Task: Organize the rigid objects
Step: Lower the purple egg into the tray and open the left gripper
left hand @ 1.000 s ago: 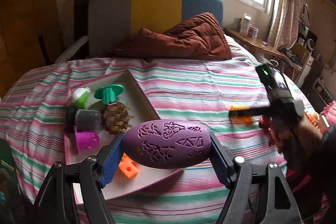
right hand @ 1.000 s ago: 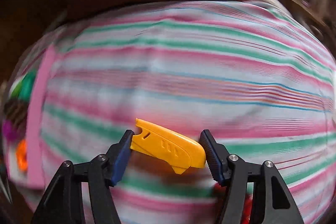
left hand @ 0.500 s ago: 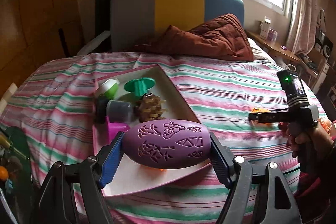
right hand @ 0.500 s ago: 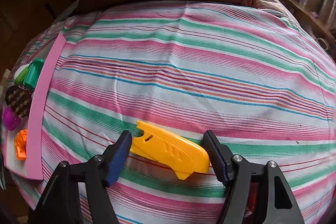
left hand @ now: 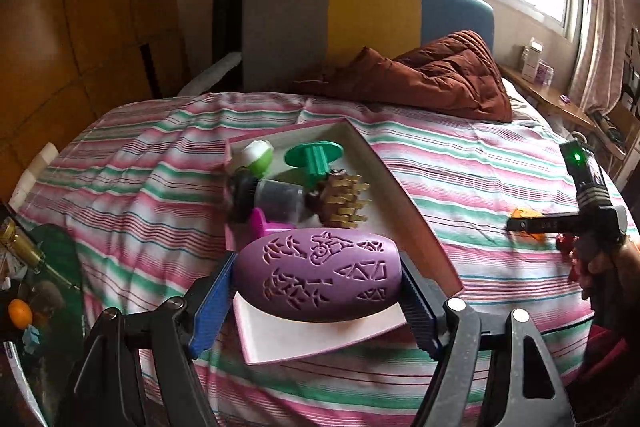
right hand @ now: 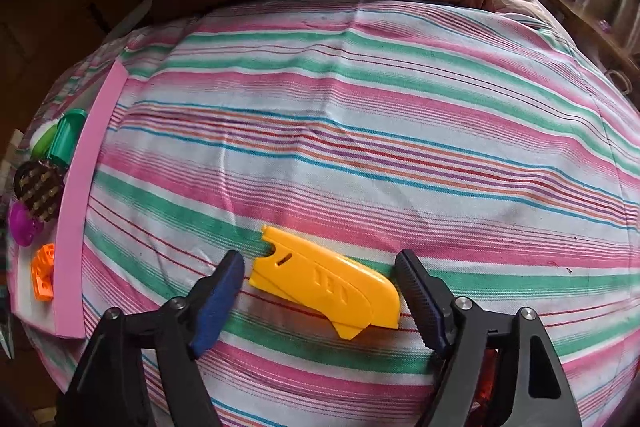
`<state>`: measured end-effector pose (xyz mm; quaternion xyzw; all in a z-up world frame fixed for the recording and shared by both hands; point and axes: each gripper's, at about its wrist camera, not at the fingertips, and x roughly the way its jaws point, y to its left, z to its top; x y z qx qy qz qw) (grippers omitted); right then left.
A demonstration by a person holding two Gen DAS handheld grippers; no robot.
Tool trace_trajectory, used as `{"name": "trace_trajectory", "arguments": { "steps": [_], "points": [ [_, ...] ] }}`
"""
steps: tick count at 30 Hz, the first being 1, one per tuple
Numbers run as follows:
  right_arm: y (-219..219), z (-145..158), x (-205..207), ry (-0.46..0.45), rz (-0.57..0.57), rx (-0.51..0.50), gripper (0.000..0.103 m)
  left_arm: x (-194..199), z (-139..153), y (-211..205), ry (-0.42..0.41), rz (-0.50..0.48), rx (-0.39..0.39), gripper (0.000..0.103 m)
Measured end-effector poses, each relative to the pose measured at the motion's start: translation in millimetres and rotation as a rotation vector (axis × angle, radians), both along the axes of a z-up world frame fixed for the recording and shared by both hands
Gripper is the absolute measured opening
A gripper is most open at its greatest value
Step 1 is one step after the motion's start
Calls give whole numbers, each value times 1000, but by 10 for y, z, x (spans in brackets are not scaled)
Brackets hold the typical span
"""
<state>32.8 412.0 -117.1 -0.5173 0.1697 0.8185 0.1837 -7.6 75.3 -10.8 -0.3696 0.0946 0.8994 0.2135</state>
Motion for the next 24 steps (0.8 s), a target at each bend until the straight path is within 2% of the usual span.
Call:
{"name": "trace_trajectory", "arguments": {
  "steps": [4,17,21,24],
  "points": [
    [-6,6,9,-5,0,17,69,-39,-2,-80,2,29,-1,77],
    [-12,7,69,-9,23,12,73,-59,-119,-173,-34,47,-16,77],
    [-55,4,39,-17,31,40,71,-101,-197,-152,-68,39,-6,77],
    [-54,6,29,-18,35,44,71,-220,-293,-165,-147,41,40,77]
  ]
}}
